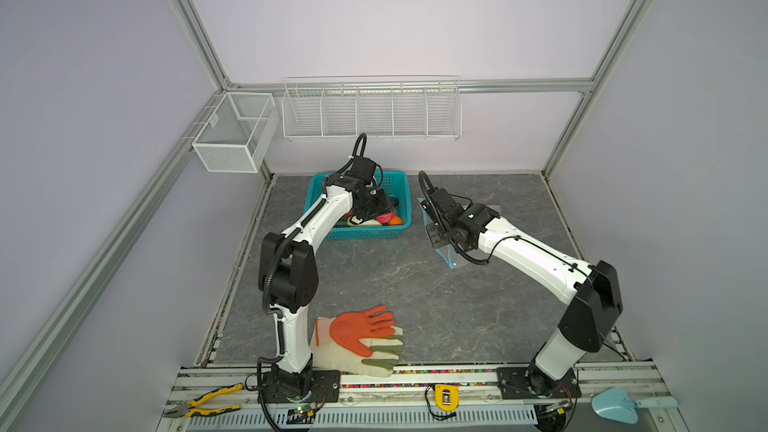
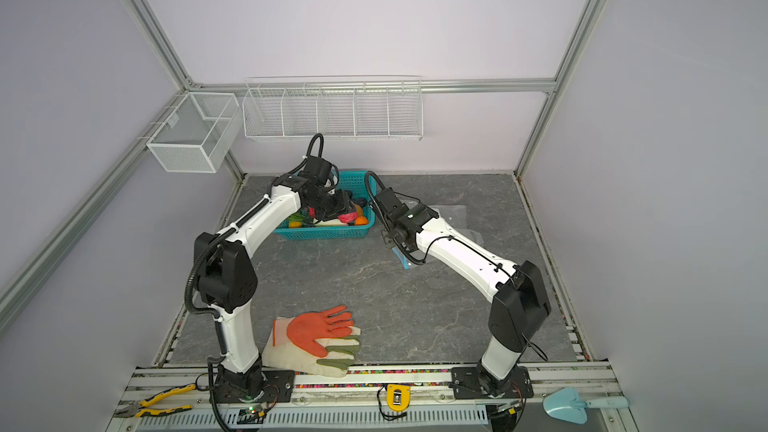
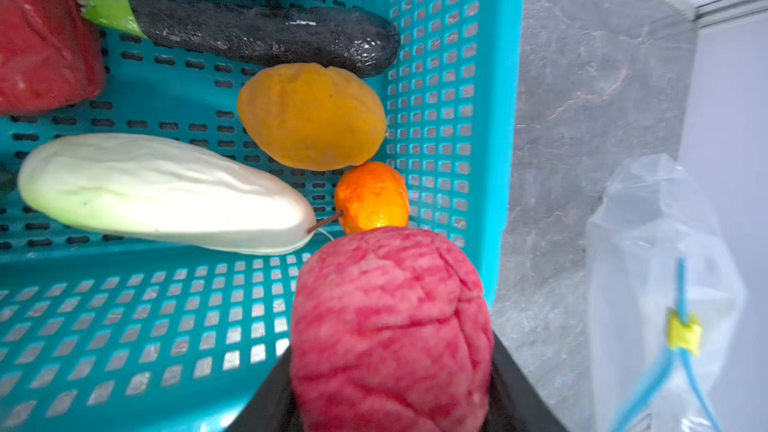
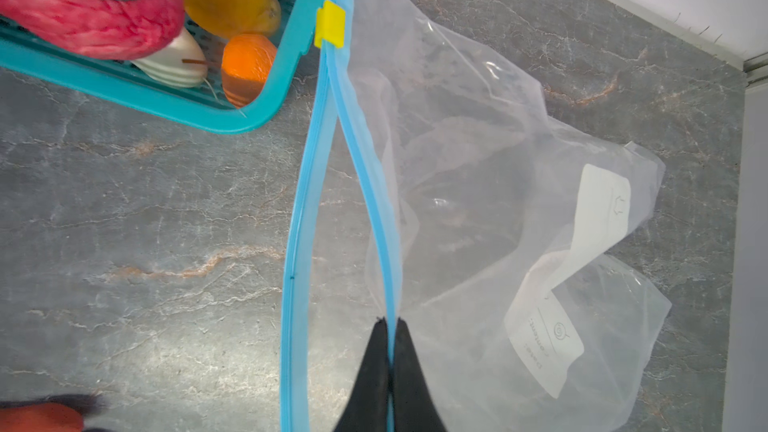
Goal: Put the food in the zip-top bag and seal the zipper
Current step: 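Lift the cabbage with the left gripper while the right gripper raises the bag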
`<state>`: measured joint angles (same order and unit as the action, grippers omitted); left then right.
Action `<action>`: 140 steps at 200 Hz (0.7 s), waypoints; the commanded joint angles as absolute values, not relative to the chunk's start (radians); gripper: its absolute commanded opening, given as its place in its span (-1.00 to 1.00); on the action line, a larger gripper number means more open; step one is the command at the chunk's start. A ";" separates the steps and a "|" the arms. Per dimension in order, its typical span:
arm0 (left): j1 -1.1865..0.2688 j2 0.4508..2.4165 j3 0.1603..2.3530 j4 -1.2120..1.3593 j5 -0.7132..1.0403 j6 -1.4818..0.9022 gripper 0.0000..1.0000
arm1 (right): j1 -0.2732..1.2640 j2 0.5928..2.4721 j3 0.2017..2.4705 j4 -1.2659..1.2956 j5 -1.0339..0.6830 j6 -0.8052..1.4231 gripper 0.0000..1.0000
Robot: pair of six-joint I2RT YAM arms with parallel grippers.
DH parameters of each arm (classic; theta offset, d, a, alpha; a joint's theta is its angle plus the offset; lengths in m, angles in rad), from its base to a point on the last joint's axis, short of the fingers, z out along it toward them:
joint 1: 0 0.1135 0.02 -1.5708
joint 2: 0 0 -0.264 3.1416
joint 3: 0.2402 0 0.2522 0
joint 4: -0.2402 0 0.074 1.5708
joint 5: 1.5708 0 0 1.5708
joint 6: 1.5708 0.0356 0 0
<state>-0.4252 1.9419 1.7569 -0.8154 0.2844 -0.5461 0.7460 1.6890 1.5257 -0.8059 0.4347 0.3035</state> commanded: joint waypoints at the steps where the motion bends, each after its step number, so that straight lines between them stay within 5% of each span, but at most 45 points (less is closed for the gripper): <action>1: -0.420 1.883 1.695 -0.713 0.359 -0.634 -0.30 | 0.722 1.646 1.521 -0.774 0.359 0.342 -0.88; 140: -0.526 1.664 1.285 0.047 0.535 -1.153 -0.58 | 0.635 1.631 1.525 -0.738 0.194 0.430 -0.88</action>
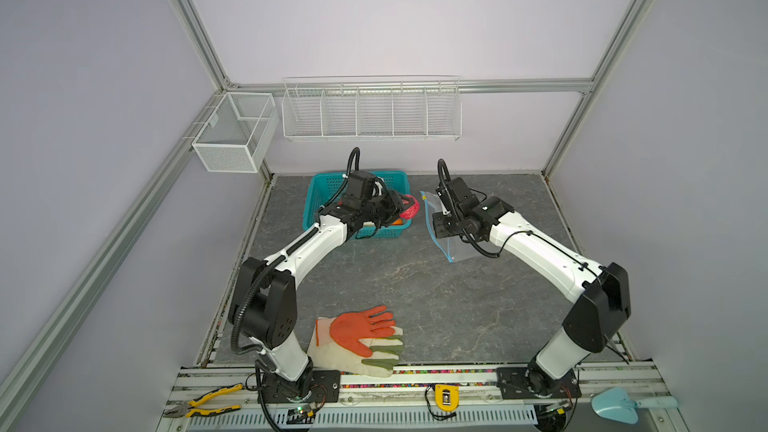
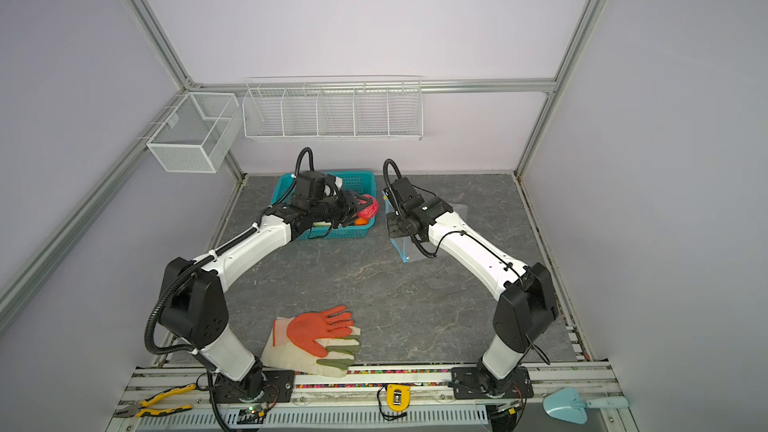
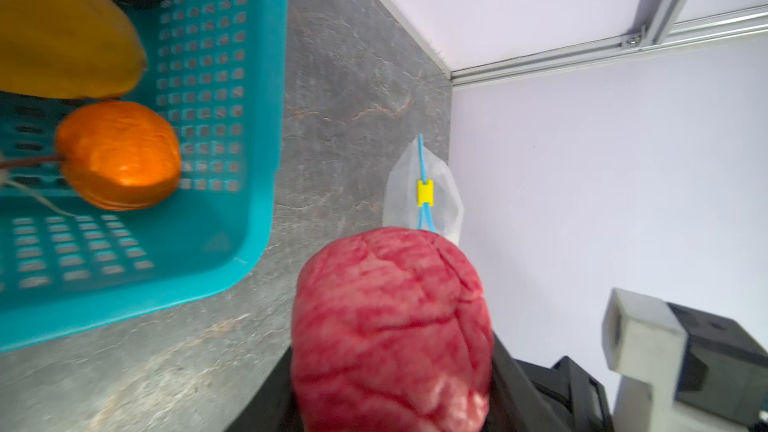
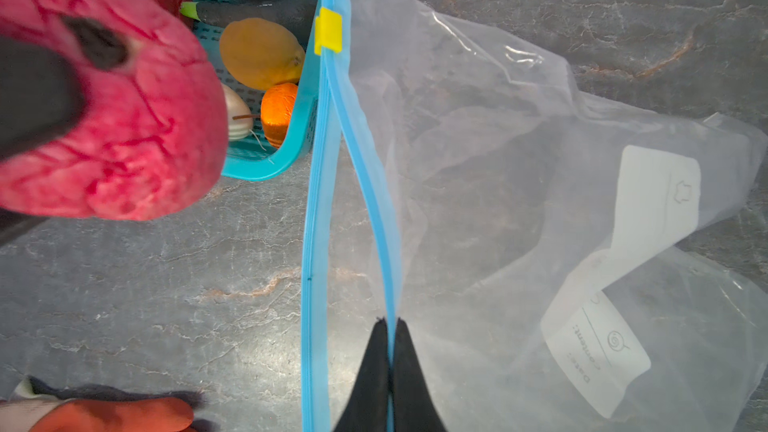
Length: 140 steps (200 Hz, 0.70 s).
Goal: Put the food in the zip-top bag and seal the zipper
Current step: 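Lift the cabbage with the left gripper while the right gripper raises the bag, then carry the cabbage with the left gripper to the bag's open mouth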
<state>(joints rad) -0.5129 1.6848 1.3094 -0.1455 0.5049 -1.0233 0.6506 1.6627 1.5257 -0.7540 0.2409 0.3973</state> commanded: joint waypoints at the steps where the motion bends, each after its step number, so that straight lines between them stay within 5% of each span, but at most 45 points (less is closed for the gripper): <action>1: -0.526 1.664 1.285 0.049 0.536 -1.155 -0.58 | 0.635 1.631 1.526 -0.738 0.194 0.431 -0.88; 140: -0.564 1.717 1.235 0.304 0.618 -1.351 -0.57 | 0.571 1.615 1.498 -0.691 0.094 0.487 -0.88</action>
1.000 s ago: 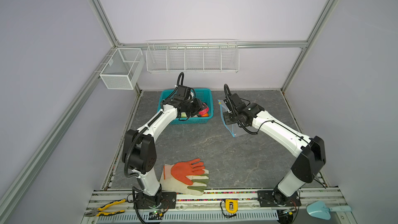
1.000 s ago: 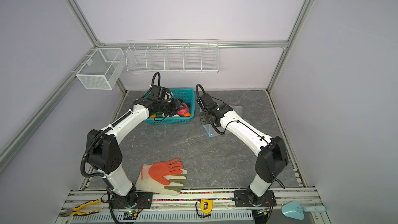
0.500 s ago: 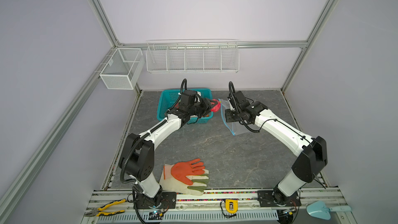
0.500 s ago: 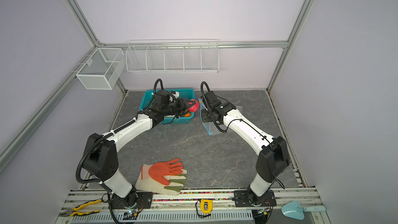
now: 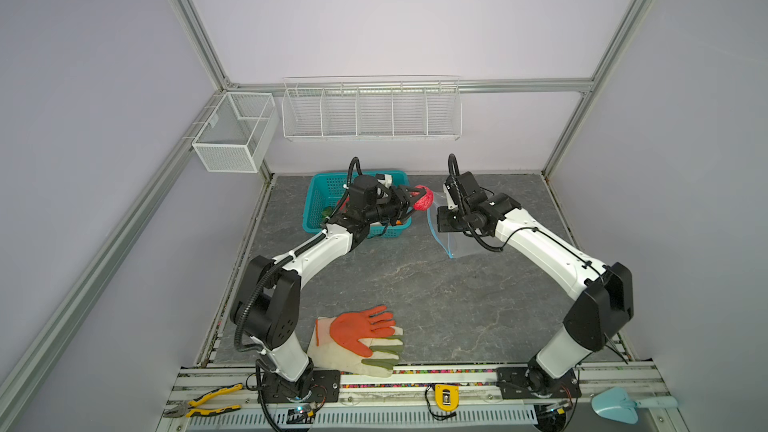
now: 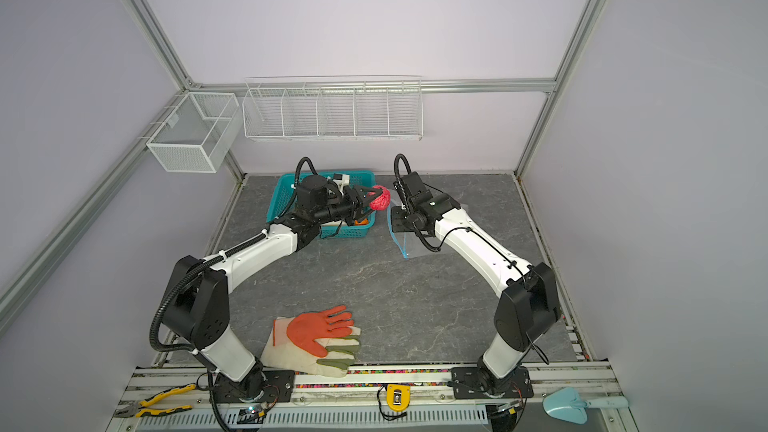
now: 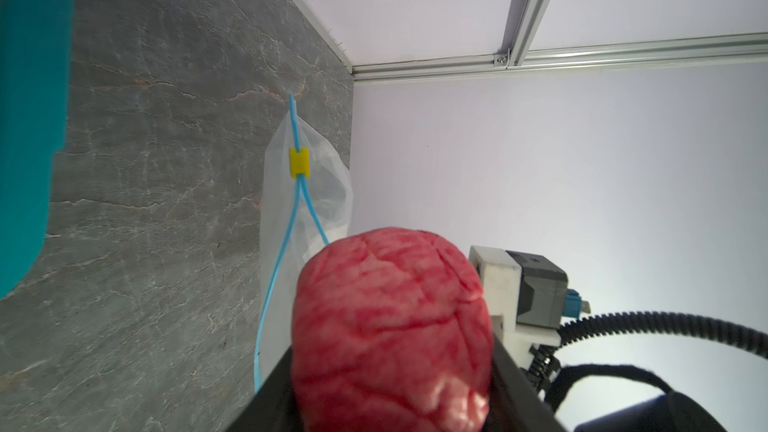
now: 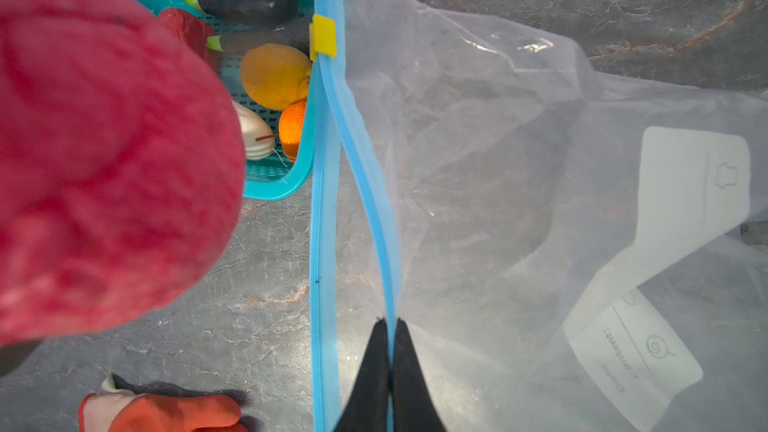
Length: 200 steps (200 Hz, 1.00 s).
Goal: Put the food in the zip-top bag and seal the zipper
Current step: 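Carry the cabbage with the left gripper to the bag's open mouth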
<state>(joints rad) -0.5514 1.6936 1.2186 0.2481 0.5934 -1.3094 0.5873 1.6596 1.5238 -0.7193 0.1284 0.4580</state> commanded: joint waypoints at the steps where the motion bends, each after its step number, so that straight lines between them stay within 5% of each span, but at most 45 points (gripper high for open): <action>1: -0.565 1.717 1.236 0.304 0.617 -1.351 -0.57 | 0.571 1.614 1.497 -0.690 0.094 0.489 -0.88; 200: -0.606 1.790 1.270 0.351 0.626 -1.408 -0.56 | 0.478 1.563 1.428 -0.585 -0.084 0.573 -0.88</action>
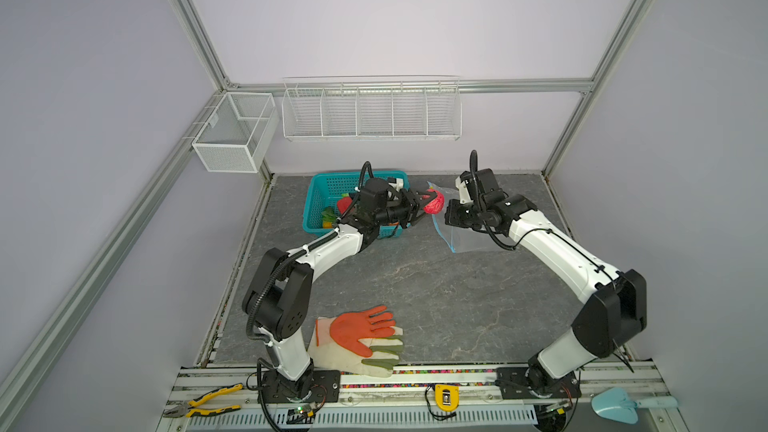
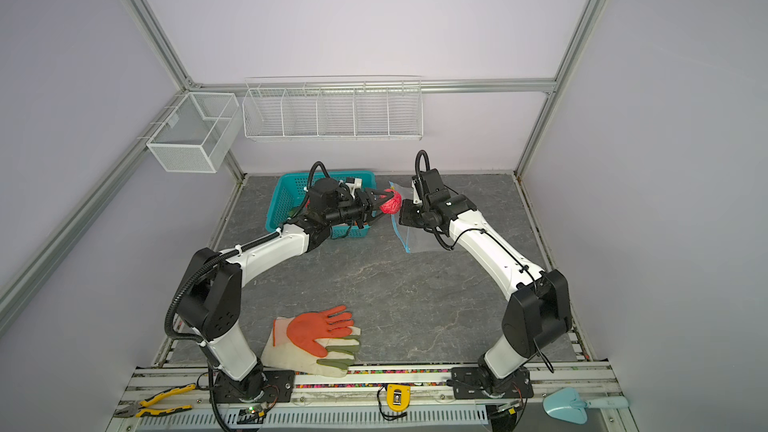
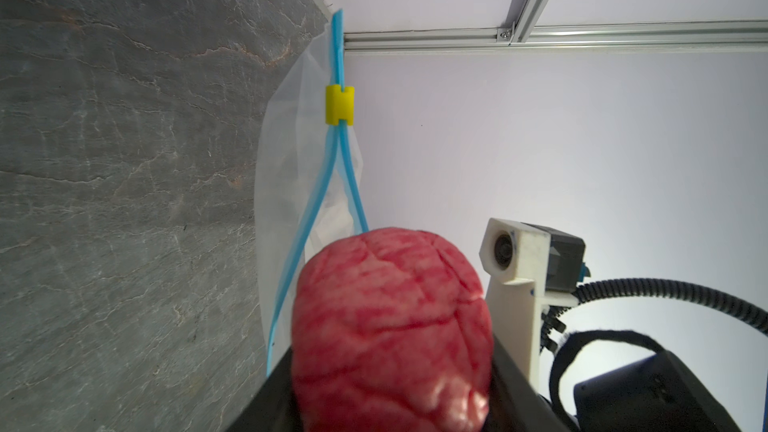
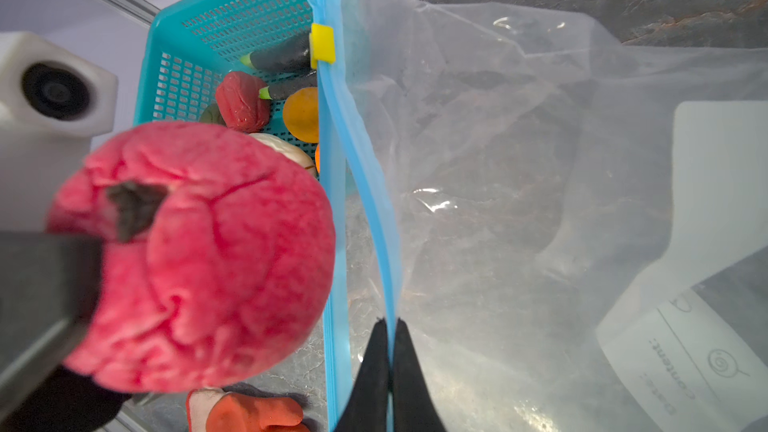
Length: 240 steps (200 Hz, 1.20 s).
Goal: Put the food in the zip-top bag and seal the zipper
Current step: 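Carry the cabbage with the left gripper to the bag's open mouth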
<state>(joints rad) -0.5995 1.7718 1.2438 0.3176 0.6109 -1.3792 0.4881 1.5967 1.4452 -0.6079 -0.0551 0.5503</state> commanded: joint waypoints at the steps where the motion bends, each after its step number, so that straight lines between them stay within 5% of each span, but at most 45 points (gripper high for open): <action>1: -0.606 1.791 1.269 0.351 0.625 -1.408 -0.56 | 0.478 1.562 1.428 -0.585 -0.084 0.573 -0.88; 240: -0.607 1.788 1.251 0.227 0.622 -1.319 -0.57 | 0.466 1.528 1.428 -0.580 -0.066 0.565 -0.88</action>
<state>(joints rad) -0.6025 1.7870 1.2434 0.2493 0.6109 -1.3365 0.4717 1.5585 1.4433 -0.5972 -0.0761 0.5617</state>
